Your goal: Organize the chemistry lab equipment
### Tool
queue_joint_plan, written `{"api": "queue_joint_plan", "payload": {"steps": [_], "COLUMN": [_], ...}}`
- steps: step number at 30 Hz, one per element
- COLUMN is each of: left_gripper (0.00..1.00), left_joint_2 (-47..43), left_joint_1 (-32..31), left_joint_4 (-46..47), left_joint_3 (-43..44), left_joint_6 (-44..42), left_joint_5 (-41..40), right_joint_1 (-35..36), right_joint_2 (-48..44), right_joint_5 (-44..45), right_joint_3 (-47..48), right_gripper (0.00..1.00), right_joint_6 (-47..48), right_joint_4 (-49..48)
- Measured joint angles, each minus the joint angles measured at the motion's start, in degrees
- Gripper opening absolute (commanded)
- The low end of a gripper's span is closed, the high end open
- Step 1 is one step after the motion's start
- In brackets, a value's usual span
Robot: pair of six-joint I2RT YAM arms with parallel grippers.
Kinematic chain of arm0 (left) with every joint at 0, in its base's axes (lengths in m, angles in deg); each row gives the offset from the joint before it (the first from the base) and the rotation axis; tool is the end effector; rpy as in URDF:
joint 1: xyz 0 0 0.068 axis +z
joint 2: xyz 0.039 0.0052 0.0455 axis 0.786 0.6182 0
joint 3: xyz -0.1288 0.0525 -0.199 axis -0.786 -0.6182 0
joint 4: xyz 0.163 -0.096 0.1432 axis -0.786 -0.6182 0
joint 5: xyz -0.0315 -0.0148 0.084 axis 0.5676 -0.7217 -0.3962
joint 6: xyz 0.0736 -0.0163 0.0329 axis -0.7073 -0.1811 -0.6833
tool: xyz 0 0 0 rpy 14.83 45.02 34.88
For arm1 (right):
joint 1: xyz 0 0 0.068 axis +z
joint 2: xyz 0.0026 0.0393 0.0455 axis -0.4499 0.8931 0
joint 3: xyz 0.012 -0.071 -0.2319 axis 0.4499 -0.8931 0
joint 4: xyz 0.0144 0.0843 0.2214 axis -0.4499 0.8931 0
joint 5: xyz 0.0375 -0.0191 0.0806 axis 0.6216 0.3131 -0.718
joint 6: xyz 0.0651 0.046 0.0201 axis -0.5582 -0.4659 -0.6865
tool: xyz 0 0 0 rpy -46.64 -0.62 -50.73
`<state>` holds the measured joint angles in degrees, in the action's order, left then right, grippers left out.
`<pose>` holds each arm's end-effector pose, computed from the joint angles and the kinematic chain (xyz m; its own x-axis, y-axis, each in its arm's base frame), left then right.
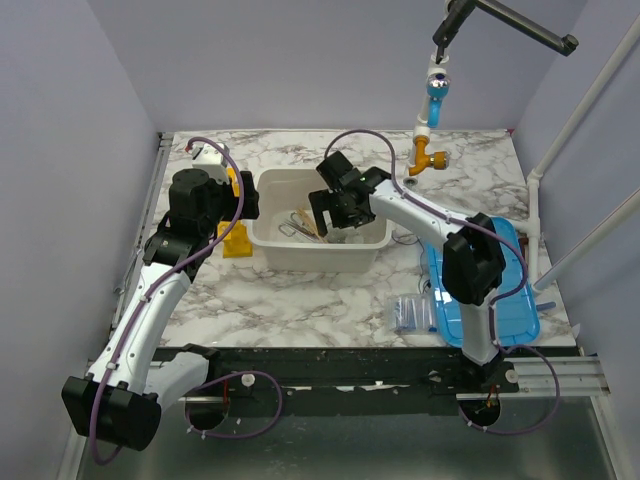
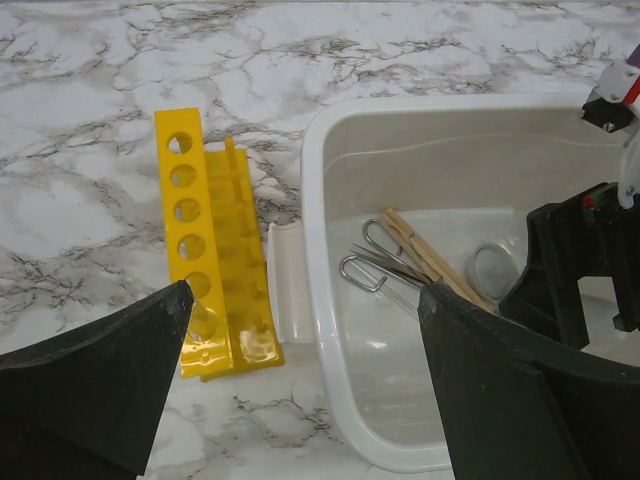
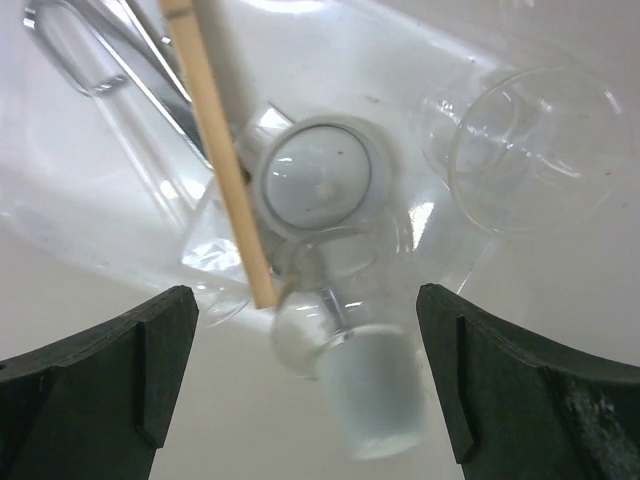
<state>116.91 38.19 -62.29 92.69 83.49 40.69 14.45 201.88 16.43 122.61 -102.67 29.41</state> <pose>0.2469 -0.0584 0.3202 -0.3678 -0.1250 -0.9215 0.1427 0.9716 -0.1887 0.3184 0.2671 0.1812 -0.8542 -0.2768 -0.4401 -0.3317 0.9420 0.0514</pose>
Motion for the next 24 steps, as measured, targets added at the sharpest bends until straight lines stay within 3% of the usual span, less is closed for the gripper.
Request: {"api": "queue_joint_plan", "payload": {"steps": [8,18,24], "left_gripper": [0.99,0.99,0.99], "left_joint_2": [0.0,0.0,0.0], "left_joint_1": [0.0,0.0,0.0], "left_joint_4": [0.0,0.0,0.0], "left_joint_3": [0.0,0.0,0.0], "left_joint_6": [0.0,0.0,-0.1], "left_joint_5": [0.0,0.0,0.0], "right_joint_1": [1.6,1.9,1.3], "right_joint_2": [-5.8,-22.9,-34.6], "right_joint_5": [1.1,4.6,8.1], "right_joint_3": [5.4,5.3,-5.1], "right_gripper": [1.00,1.00,1.00], "right_joint_6": [-0.1,-3.6,-6.6], "right_joint_4": [2.3,5.9,8.3]}}
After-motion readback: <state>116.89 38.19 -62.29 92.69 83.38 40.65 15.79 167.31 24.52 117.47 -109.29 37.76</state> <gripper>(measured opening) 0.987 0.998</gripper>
